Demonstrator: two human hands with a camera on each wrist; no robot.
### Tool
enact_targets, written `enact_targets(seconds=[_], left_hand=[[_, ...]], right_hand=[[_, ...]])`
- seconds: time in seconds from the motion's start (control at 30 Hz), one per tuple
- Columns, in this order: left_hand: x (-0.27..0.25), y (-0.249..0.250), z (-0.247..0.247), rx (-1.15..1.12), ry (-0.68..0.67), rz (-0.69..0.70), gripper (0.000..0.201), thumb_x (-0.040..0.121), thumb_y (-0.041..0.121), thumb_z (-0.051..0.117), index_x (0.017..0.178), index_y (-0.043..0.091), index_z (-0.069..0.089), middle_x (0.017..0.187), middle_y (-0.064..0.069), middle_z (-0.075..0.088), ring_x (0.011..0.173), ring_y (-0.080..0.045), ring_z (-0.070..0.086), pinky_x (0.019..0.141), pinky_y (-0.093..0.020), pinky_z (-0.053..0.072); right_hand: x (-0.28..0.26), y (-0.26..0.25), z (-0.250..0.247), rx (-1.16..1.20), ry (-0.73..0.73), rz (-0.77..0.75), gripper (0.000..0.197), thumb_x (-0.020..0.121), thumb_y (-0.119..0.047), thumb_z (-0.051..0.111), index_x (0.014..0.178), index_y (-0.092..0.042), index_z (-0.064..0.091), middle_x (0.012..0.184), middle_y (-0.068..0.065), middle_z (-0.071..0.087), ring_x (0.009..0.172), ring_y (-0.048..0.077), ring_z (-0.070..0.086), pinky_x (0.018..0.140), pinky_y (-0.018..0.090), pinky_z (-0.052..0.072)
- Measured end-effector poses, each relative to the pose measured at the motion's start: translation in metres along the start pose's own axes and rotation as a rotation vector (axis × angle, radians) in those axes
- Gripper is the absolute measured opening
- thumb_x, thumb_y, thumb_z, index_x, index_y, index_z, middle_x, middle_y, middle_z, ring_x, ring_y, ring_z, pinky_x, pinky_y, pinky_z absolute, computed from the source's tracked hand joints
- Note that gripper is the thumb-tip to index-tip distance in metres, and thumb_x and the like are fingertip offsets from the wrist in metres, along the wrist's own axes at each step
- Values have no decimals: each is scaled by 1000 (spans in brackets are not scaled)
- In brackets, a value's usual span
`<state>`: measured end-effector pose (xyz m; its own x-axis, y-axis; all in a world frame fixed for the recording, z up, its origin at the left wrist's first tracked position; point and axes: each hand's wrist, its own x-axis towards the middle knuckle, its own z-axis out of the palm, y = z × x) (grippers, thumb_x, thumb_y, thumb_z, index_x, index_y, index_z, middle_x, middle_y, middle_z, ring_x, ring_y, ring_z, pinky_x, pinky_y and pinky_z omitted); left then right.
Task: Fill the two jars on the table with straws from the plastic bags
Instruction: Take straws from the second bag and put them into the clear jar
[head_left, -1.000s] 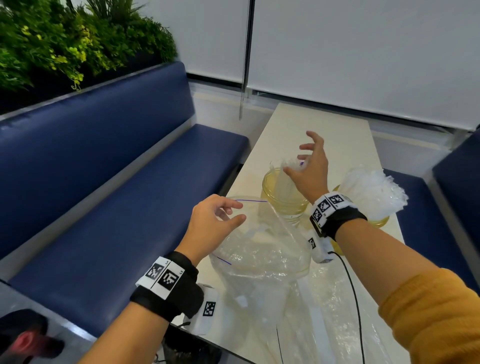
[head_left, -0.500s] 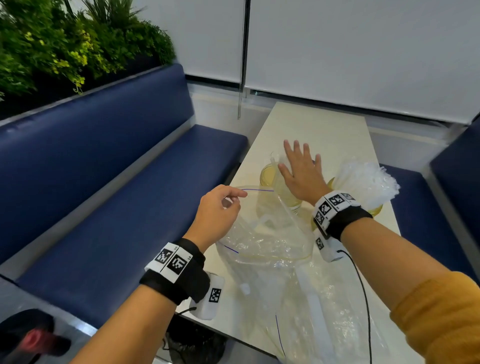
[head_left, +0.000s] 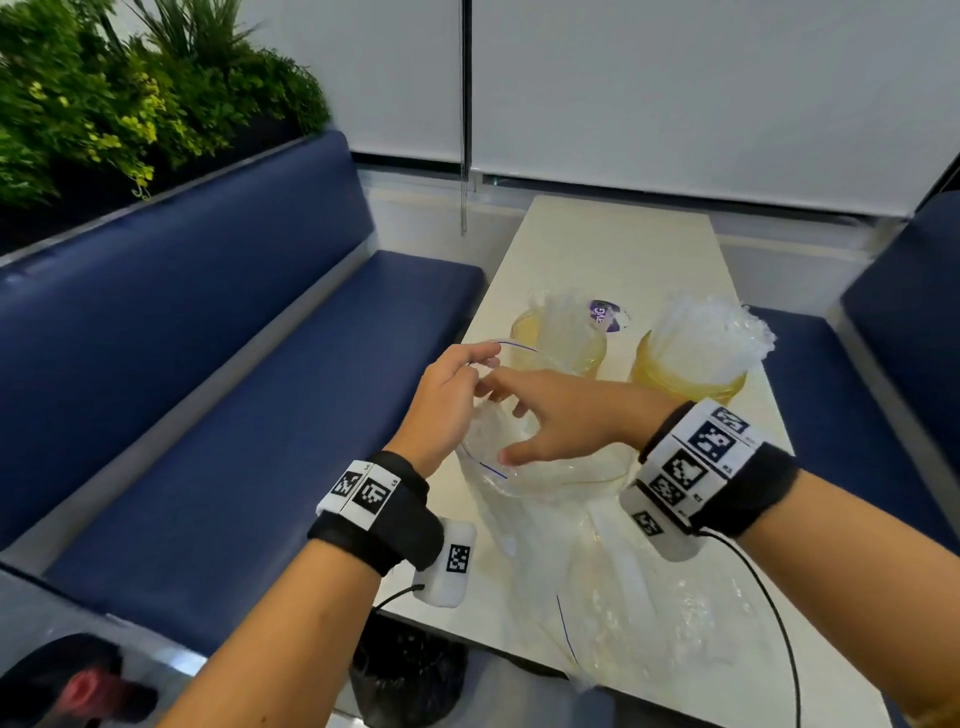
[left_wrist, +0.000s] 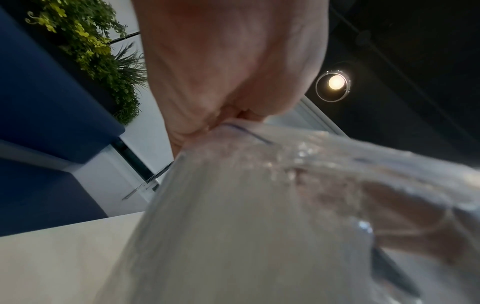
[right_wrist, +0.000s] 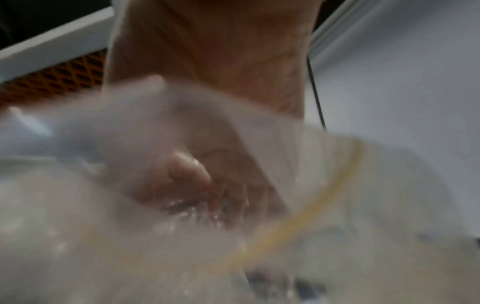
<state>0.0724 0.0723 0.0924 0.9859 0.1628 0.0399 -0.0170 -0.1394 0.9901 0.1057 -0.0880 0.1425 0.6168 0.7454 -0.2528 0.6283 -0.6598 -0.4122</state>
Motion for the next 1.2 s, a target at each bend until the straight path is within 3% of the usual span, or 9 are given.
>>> enact_targets(seconds=[0.1,0.17,0.3,0.47,0.57,0.67,0.83,0.97,1.2], left_hand=[[-3,2,4,-71,4,-12,43,103,3,32,132,14,62,126,-1,61,94,-2,61,93,-23,55],[-3,4,8,-101,25,-27,42,105,5,32,132,14,62,123,3,61,90,0,61,77,-11,52],[1,4,13,-158,50,-108,31,104,34,48,121,20,70,122,2,67,100,-8,64,87,-27,54],[-3,6,12,-140,6,-98,46,102,54,45,125,20,67,122,7,65,112,-4,61,82,-24,47],[-8,1,7,-76,-34,-2,60,94,67,49,129,21,63,124,10,64,107,2,63,94,-27,49],[-12,-6,0,-37,-108,128,84,71,84,59,130,25,62,131,12,62,117,3,60,95,-20,50],[-13,-12,3,166,-128,156,76,60,55,91,125,32,59,128,17,57,119,5,56,89,-26,49],[-8,-7,13,166,-21,153,69,60,52,93,118,32,62,116,15,68,107,1,64,87,-26,55],[0,-7,26,80,40,130,40,72,39,83,104,20,69,95,-2,76,88,-19,74,77,-52,61]], right_hand=[[8,0,12,90,56,-30,64,87,-35,75,141,-21,41,128,-15,46,91,-6,52,76,8,39],[13,-2,23,88,147,-39,54,87,-40,73,132,-22,49,127,-12,56,99,1,57,87,19,47],[19,1,39,-44,253,-5,32,92,-40,59,119,-24,54,119,-4,62,100,21,63,88,43,54],[23,2,47,-106,370,-37,22,99,-36,51,114,-25,63,113,-4,68,92,19,66,81,41,56],[20,2,38,-78,437,-25,23,101,-34,52,112,-20,66,108,-1,71,93,20,67,83,42,55],[14,2,20,-24,539,-19,25,101,-35,50,111,-21,68,102,-2,72,93,17,66,82,34,52],[8,-6,-17,76,638,18,21,98,-33,59,99,-16,71,97,0,73,90,16,64,80,29,48],[7,-23,-27,51,674,-76,20,98,-33,61,100,-15,71,95,-3,73,85,10,61,79,24,45],[4,-34,-34,154,755,-124,25,94,-41,66,106,-20,71,97,-11,70,72,-5,54,72,15,37]])
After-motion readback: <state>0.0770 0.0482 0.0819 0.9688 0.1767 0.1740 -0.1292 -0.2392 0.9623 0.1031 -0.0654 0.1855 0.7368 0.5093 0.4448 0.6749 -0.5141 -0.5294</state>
